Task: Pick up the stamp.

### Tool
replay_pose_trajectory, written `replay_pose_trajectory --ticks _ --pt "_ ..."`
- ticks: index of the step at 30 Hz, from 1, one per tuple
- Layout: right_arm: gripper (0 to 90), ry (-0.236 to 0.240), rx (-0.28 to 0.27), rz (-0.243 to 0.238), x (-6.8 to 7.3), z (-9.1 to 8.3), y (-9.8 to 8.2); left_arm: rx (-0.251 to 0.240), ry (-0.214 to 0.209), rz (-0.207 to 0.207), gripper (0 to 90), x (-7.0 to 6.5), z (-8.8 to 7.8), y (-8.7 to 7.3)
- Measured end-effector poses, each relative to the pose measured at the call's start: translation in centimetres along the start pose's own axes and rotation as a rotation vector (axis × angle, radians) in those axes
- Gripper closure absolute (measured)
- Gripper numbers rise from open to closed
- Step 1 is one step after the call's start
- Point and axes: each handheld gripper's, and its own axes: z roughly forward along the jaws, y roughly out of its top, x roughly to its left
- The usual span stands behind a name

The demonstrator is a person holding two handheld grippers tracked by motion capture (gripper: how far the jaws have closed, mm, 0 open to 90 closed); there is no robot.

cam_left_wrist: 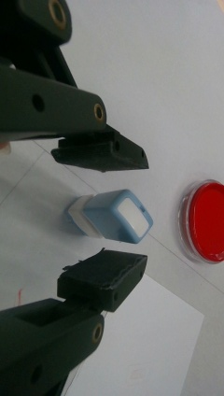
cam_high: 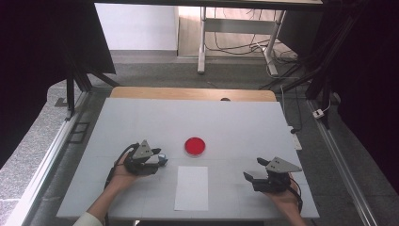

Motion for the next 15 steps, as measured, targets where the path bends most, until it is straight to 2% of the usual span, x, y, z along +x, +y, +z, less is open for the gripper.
replay_pose_trajectory --ticks 5,8,12,15 --pt "21.1 -0.001 0.002 0.002 -0.02 0.02 -0.02 -0.013 -0.021 0.010 54.0 0.09 0.16 -0.03" --pt "21.1 -0.006 0.004 0.001 -0.02 0.01 -0.02 -0.012 -0.021 0.019 56.0 0.04 0.21 0.02" --pt "21.3 -0.007 0.007 0.002 -0.04 0.02 -0.03 -0.018 -0.022 0.025 63.0 -0.04 0.20 0.05" --pt "21.3 -0.009 0.007 0.003 -0.05 0.03 -0.03 -0.021 -0.024 0.031 64.1 -0.10 0.20 0.08"
